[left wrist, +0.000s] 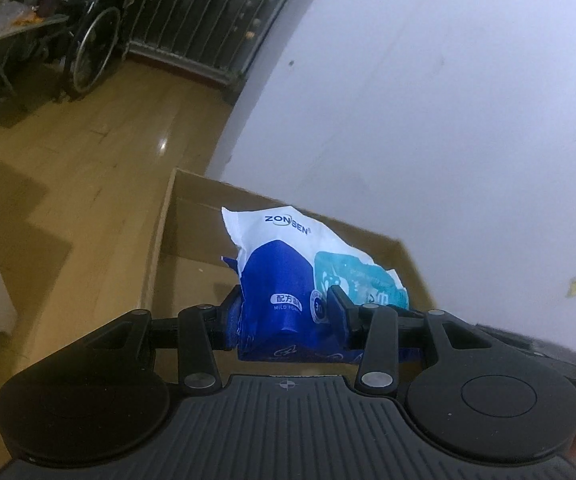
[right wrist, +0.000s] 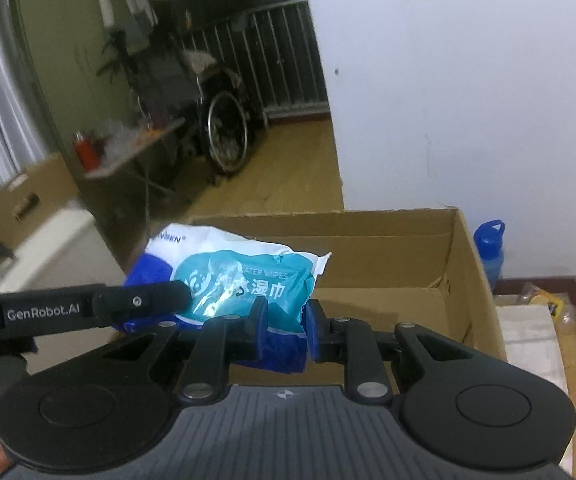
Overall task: Organize objects
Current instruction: 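Lower the wipes pack into the box and open both grippers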
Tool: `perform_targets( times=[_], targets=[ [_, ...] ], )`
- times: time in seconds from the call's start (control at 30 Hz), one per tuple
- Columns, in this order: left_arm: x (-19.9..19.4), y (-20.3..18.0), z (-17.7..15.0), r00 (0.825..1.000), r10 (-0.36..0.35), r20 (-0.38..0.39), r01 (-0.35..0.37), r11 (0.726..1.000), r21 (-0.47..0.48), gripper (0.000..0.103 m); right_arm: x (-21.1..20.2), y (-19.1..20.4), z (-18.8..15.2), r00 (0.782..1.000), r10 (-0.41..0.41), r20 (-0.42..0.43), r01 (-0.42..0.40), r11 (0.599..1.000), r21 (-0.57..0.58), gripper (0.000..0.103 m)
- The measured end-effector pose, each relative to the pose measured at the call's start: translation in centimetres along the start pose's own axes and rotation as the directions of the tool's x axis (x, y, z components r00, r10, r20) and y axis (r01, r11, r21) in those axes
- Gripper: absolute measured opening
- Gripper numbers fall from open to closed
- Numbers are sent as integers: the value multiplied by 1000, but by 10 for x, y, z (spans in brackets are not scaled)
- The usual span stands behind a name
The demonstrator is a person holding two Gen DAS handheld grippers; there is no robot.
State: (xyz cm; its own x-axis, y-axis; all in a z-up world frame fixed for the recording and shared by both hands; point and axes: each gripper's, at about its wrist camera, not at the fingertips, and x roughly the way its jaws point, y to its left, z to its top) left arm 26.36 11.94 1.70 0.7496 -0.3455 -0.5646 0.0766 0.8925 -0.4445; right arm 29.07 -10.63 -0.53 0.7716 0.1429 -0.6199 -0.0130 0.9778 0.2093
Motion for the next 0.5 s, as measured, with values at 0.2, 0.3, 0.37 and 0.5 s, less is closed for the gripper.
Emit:
perform_targets(
  times=[0.2,0.3,0.37,0.5],
  targets=[
    [44,24,25,994,16,-109,-19,999,-28,42,49,-12,23,989,33,-141,-30,999,27,24],
    [60,23,31,987,68,-147,-70,998,-6,42,76,-20,33,975,33,-219,-21,998,58,23],
    [67,18,35,977,131,-168,-130,991,15,42,92,-23,37,962,36,-270,-12,996,89,23],
    [79,5,38,948,229,-221,-214,973,91,47,113,-22,36,949,-39,-313,73,992,100,22]
  ],
)
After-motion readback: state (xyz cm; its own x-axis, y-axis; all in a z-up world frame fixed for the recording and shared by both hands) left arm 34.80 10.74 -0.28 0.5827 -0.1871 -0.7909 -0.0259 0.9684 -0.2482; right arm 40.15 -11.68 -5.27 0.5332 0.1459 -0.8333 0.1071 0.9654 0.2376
